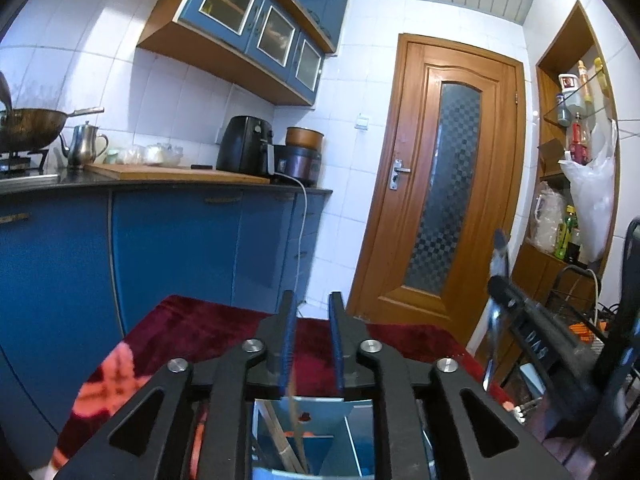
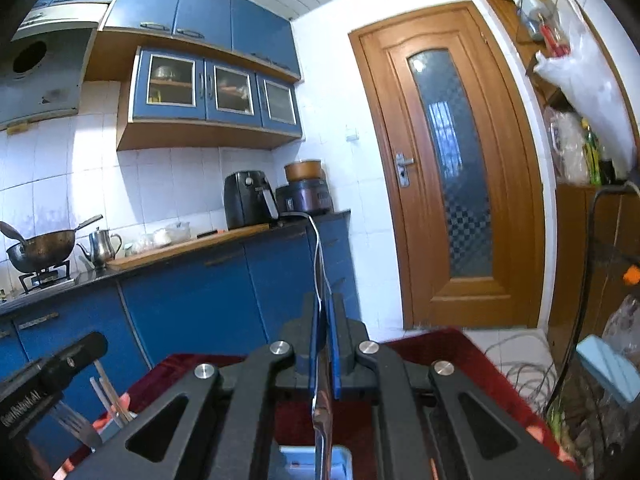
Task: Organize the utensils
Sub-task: 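Lower both held utensils into the caddy and open both tools, then withdraw both open tools toward the beige spoon and last chopstick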
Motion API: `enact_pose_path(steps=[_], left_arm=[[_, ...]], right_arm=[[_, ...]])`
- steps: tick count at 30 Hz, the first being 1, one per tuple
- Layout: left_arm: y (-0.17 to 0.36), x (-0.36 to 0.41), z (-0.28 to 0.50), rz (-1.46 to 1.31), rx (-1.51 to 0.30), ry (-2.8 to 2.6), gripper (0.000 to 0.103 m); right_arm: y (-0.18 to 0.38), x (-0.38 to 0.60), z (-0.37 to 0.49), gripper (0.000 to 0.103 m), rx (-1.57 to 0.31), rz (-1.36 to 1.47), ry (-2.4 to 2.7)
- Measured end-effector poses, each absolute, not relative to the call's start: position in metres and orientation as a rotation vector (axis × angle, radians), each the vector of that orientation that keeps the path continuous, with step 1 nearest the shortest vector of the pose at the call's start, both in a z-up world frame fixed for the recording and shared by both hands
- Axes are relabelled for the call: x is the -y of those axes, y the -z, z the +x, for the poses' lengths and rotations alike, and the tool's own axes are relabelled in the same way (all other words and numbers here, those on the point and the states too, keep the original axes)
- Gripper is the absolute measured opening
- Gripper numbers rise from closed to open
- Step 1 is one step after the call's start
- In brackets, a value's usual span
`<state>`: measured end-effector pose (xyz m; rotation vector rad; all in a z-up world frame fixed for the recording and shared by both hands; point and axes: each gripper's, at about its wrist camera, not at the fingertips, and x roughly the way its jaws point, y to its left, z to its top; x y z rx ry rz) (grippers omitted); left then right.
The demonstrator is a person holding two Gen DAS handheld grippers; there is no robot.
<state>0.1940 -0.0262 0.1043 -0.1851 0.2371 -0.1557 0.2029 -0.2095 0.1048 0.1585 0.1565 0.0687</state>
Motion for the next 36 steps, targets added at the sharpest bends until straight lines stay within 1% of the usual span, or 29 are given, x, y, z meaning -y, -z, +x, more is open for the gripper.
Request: enact_pose_path(steps=[4,7,10,12,14,23,30,36], left_arm=[[-0.106,0.026,0.188,-0.180,-0.243,0.166,0.023],[-0.110,0.025,0.181,-0.187,-0.252,0.174,0.030],[-0.114,0.026,0.173,-0.191,-0.257,0.184,0.031],[-0.117,0.026,0.166,-0.190,-0.262,0.188,0.031],[-0.119,0.025,0.161,-0.198,-0.270,0.195,0.031],[-0.126,0.016,0.132,-0.223,-0.318,0.201,0.032],[-0.124,0.009,0.112,-0.229,-0.358,0.204,0.033],[-0.113,0.010,0.098,-0.216,-0.417,0.198,0.033]], right_arm=[[-0.103,0.207,0.195,0.007,-0.195,0.151,-0.106],[-0.104,0.207,0.188,0.012,-0.219,0.157,-0.141],[-0.105,0.207,0.181,0.018,-0.226,0.156,-0.158],[-0.107,0.209,0.175,0.028,-0.231,0.170,-0.180],[-0.108,0.212,0.168,0.032,-0.224,0.186,-0.195],[-0.123,0.219,0.131,0.033,-0.228,0.218,-0.206],[-0.125,0.224,0.105,0.034,-0.310,0.230,-0.217],[-0.119,0.224,0.083,0.034,-0.376,0.213,-0.212]])
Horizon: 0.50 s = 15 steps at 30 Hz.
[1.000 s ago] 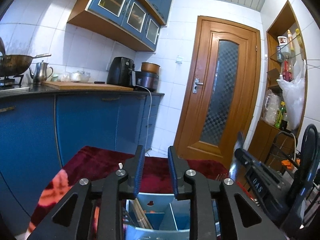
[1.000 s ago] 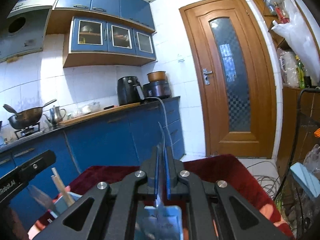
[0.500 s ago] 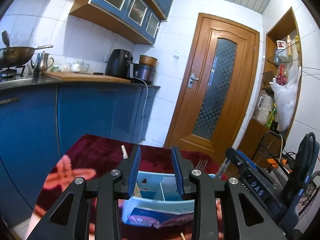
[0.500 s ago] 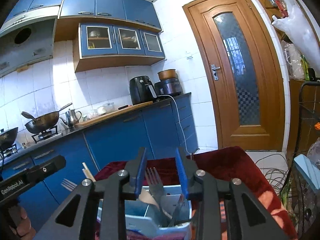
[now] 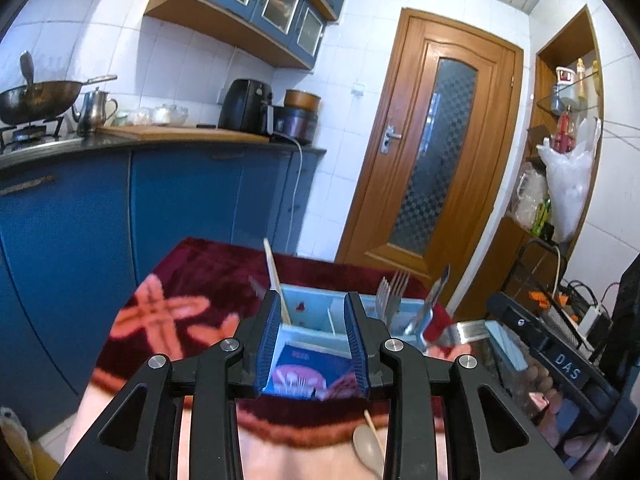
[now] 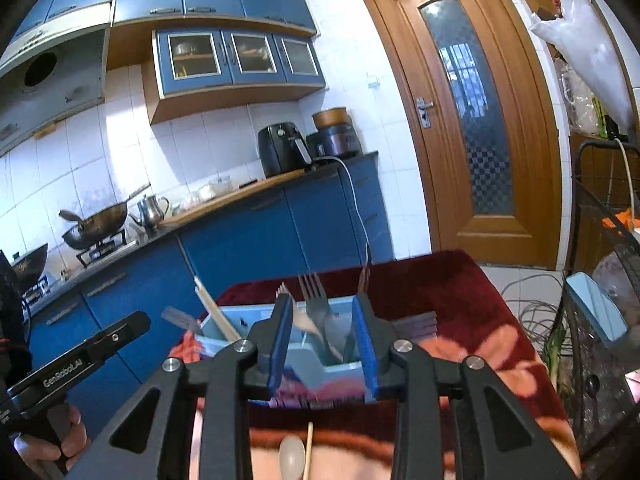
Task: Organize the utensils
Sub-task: 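Withdraw both open tools toward the beige spoon and last chopstick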
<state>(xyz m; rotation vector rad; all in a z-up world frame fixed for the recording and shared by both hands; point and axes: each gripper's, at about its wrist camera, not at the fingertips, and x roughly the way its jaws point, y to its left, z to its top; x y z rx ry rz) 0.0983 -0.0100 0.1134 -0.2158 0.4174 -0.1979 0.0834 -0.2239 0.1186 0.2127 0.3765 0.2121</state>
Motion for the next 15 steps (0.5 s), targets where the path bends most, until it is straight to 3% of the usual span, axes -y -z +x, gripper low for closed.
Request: enact_pose_path(steps=[15], left_arm=[[-0.072,0.029,0.078,-0.184,-0.597,0.230,0.038]], right_arm=[[-0.082,0.236,0.044,0.038,-0.516,0.214,-0.218]])
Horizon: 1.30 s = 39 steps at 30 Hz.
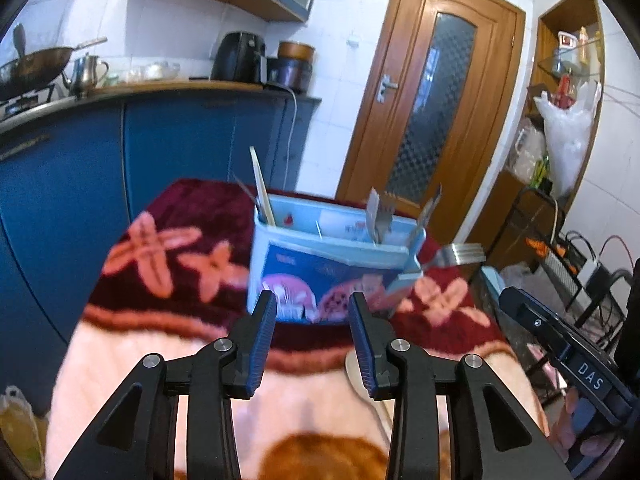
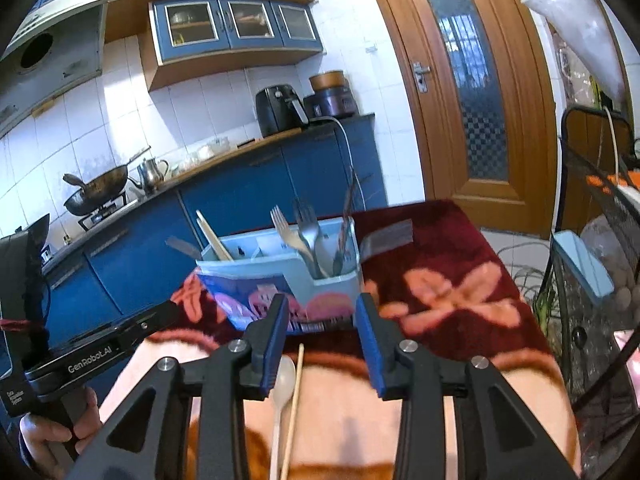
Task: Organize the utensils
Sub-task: 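Withdraw both open tools toward the beige spoon and last chopstick, then close the left tool on the beige plastic spoon while the right tool approaches the chopstick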
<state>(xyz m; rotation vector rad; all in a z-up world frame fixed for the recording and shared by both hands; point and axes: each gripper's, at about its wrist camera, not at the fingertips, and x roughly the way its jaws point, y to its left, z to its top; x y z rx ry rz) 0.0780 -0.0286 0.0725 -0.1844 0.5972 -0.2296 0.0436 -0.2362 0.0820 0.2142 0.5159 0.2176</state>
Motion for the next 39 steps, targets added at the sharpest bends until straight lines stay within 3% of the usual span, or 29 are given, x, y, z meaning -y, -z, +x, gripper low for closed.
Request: enact_pose_path(steps=[30,35,39], left_arm=[[0.017,0.108,0.093,-0.123,-0.985,0.384,0.038],[0.024,0.108,0.096,-0.184,-1.000,0.414,0.011],[0.023,0.101,0.095,-0.230,-0.986,0.424,0.009]], right_arm=[[-0.038,0.282,0.039,0.043,-0.618,0.352,-0.189],[-0.038,0.283,0.039,0.043,-0.618,0.351,-0.188],[-0.037,0.283,0.038,0.043,-0.621,0.345,-0.192]])
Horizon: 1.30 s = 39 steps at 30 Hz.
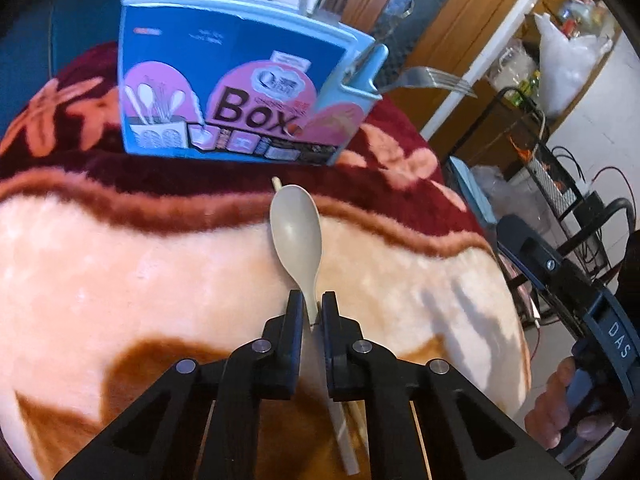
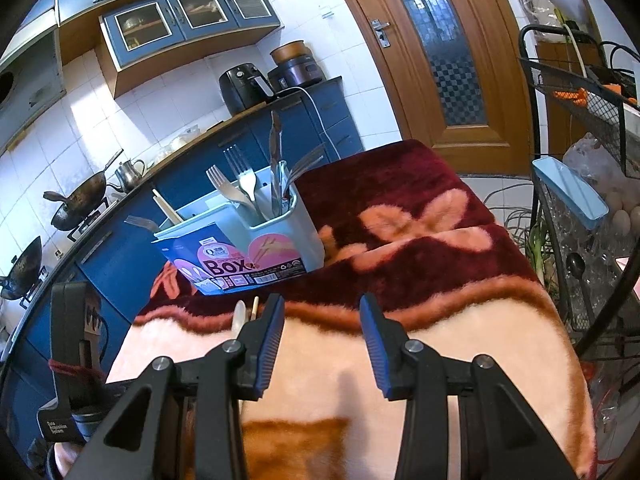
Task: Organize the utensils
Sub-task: 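Close the left tool on the beige plastic spoon while the right tool approaches the chopstick, then grasp the last wooden chopstick with the right tool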
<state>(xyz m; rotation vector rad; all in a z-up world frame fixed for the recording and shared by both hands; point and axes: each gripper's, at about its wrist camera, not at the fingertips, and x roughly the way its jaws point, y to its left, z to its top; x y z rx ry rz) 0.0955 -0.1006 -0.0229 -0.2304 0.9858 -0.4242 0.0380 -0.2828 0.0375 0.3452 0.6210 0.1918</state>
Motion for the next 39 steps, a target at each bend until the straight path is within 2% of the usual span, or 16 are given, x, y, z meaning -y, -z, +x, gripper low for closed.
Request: enact_pose_path(steps=[2,9,20,24,34,39], left_arm=[[0.020,0.095,0.094,-0.238,-0.973,0.416,0.005],[0.014,0.068,0.093,-0.256,-0.946,0.358,0.005],[-0.002,0.024,0.082,-0.299,-0.838,0.324,0.005],[-0.008,0.012,0.078,-0.301,-0.801,0.316,0.005],[-0.023,-0.006,0.070,-0.304,-0.734,0.343,0.005],[-0.029,-0.007,0.068,-0.289,-0.705,0.363,0.005]], right_arm=[[-0.038,0.281,0.038,0.043,-0.625,0.335,-0.197],[-0.038,0.260,0.043,0.043,-0.676,0.292,-0.235],[-0.023,0.204,0.070,0.043,-0.894,0.164,-0.366],[-0.016,0.185,0.080,0.034,-0.981,0.102,-0.387],[0.005,0.175,0.122,0.022,-1.239,0.120,-0.355],[0.005,0.169,0.128,0.008,-1.262,0.085,-0.338]])
